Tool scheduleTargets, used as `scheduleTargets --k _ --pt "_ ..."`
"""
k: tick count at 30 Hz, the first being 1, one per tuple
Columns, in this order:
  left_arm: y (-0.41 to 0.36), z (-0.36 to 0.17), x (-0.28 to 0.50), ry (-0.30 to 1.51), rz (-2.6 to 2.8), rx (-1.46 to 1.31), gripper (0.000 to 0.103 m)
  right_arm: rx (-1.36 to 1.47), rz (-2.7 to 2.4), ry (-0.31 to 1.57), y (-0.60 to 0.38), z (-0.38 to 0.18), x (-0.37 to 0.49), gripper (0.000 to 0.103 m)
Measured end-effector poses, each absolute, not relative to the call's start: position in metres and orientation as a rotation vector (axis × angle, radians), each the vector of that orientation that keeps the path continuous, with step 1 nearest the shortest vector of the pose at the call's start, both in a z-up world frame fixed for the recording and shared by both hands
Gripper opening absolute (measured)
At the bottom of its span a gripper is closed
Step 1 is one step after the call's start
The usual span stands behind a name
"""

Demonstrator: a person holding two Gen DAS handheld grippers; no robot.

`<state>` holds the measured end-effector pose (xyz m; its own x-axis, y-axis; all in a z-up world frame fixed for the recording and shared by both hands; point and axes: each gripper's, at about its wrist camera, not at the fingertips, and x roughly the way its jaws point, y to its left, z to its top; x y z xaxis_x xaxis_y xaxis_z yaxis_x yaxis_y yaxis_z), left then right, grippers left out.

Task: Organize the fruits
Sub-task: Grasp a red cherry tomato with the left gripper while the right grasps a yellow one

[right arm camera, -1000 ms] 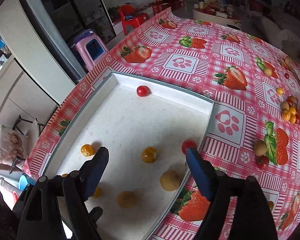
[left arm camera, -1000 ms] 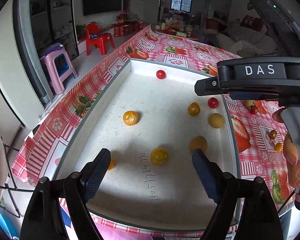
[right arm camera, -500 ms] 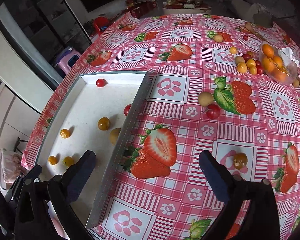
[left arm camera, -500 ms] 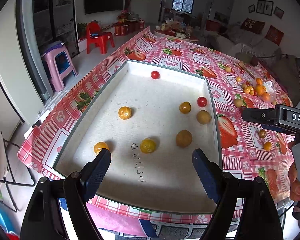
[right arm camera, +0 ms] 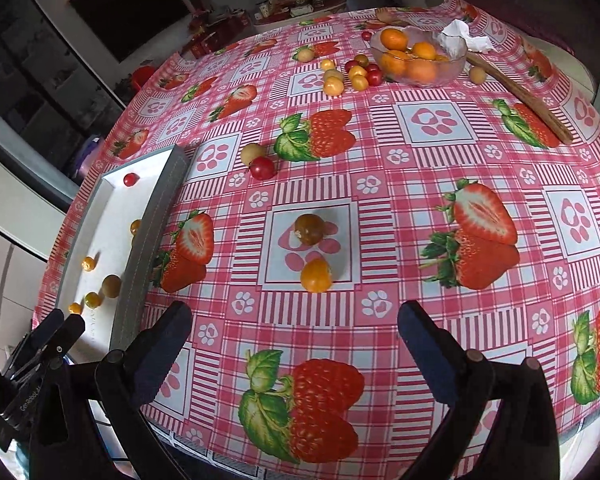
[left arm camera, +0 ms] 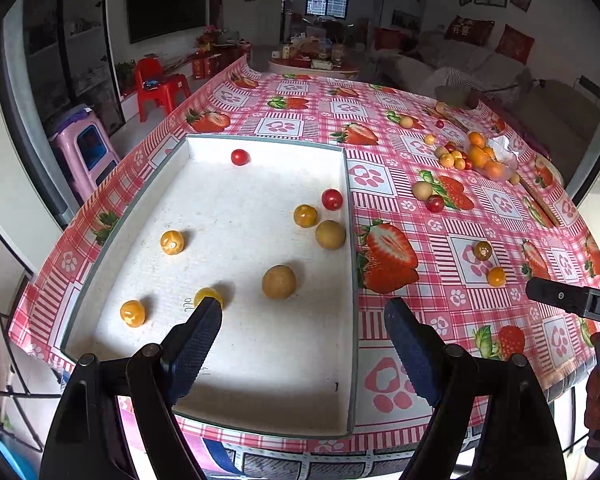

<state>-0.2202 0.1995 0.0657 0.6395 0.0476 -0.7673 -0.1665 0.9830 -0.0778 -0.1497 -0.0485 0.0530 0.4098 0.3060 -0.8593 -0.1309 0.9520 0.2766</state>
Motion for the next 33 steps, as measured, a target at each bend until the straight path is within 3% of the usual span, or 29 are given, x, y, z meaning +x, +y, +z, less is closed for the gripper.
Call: scheduleTargets --k 9,22,25,27,31,33 --pt "0.133 0.071 -0.185 0.877 -0.004 -0.015 0.085 0.188 0.218 1.113 -0.093 0.042 -0.165 0.103" --pt "0.107 0.05 -0.096 0.949 -0.045 -0.014 0.084 0.125 0.266 1.061 -0.074 0.038 -0.167 0.101" --pt "0.098 0.039 -0.079 0.988 -0.069 -0.011 0.075 0.113 0.268 1.056 -0.069 0.036 -0.163 0.09" --pt "0.093 0.033 -0.069 1.004 -0.08 -0.007 0.075 0.107 0.278 1.059 -0.065 0.033 -0.159 0.08" --pt "0.088 0.023 -0.052 1.024 -0.081 -0.008 0.075 0.092 0.287 1.059 -0.057 0.026 -0.153 0.074" --pt "0.087 0.019 -0.045 1.039 -0.081 -0.026 0.066 0.077 0.288 1.043 -0.052 0.026 -0.151 0.074"
